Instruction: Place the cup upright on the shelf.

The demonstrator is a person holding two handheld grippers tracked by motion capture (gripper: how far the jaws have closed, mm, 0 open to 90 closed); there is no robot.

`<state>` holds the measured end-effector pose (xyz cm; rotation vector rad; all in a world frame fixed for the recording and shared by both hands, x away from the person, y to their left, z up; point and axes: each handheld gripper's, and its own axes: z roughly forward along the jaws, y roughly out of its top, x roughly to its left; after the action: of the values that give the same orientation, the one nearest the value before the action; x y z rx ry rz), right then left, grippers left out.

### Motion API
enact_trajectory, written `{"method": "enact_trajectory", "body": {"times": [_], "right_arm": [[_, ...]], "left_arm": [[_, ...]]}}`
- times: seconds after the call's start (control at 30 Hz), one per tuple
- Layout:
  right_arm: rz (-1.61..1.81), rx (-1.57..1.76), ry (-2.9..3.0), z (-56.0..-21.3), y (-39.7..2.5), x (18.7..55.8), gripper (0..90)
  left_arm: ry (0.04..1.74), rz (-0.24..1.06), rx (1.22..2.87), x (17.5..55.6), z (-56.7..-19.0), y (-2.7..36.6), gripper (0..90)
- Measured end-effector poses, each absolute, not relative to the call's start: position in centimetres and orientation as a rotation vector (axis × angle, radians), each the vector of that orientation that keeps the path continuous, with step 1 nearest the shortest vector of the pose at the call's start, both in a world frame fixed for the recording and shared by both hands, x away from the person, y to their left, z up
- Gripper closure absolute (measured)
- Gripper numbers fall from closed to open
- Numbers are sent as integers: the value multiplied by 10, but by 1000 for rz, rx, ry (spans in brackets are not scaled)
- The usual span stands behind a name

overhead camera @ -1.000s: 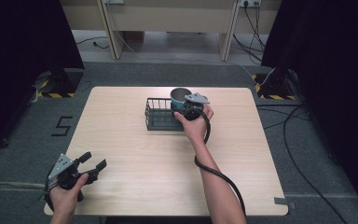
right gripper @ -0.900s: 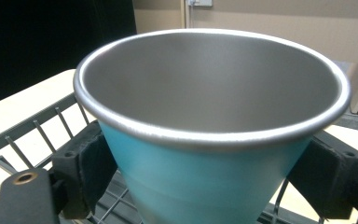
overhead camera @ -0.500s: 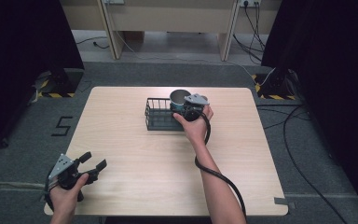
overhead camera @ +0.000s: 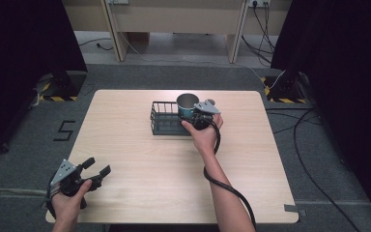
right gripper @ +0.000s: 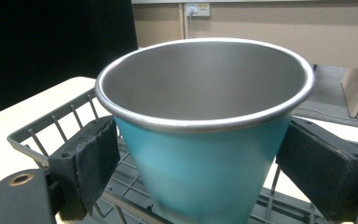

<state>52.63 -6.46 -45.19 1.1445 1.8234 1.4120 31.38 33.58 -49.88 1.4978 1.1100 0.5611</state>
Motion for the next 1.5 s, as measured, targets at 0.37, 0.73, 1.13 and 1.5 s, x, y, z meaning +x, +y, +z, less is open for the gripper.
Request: {"method": "enact_trajectory", "body": {"times": [0.37,0.73,1.13,1.5], "right_arm": [[1423,1135,1829,-450,-71,517,147],[1437,1135,1826,-447,-79,506,147],[1446,1104,1857,-444,-90,489,163],[1448,1063,1886,-440,-105,466,211]], "left_arm": [[1109,564,1498,314,-499,335,174],[1109,566,1496,313,-498,335,174],[1108,566,1499,313,-499,334,174],[1110,567,1507,313,-499,334,174]]}}
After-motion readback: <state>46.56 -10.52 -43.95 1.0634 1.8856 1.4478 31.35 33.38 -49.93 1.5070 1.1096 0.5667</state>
